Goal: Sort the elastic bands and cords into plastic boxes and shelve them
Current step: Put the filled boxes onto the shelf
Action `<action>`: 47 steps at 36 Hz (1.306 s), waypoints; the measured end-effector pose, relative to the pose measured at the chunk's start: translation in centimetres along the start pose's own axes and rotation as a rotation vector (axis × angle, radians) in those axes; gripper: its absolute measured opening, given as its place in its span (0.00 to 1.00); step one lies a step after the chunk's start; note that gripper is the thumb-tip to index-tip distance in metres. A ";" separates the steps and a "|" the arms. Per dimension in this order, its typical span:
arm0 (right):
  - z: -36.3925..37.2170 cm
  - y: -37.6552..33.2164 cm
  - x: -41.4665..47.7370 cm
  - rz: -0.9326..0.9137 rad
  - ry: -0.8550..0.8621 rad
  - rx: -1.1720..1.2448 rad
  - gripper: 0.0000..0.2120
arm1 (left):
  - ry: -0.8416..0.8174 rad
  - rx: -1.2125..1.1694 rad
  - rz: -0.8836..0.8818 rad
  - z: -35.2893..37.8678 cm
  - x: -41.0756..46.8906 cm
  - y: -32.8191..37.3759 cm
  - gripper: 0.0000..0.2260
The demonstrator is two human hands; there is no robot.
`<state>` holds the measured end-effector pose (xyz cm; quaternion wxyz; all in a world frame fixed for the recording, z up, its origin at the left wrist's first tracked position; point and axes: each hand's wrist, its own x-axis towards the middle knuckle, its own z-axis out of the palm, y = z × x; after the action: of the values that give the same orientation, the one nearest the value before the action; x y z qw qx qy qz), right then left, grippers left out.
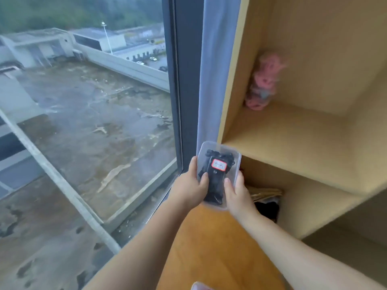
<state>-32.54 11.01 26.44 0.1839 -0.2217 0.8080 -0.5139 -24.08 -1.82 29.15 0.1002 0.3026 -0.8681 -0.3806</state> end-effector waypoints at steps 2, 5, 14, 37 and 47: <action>-3.6 -1.0 1.0 0.011 0.045 -0.035 0.19 | -0.012 0.009 0.033 0.6 1.0 3.6 0.23; -8.9 -1.8 2.6 0.053 0.081 -0.053 0.19 | -0.031 0.001 0.090 2.0 2.6 8.5 0.24; -20.1 -0.5 9.0 0.129 0.185 -0.045 0.14 | -0.175 -0.024 0.097 8.9 10.0 18.1 0.28; -28.6 4.8 20.6 -0.343 0.015 -0.589 0.21 | -0.005 -0.050 0.257 17.9 20.6 20.3 0.26; -28.5 4.7 20.7 -0.280 -0.083 -0.847 0.27 | -0.056 0.230 0.396 19.3 19.5 18.3 0.36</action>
<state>-65.58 22.81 32.20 0.0378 -0.4053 0.9013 -0.1482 -55.59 7.69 27.94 0.1137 0.1251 -0.9506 -0.2603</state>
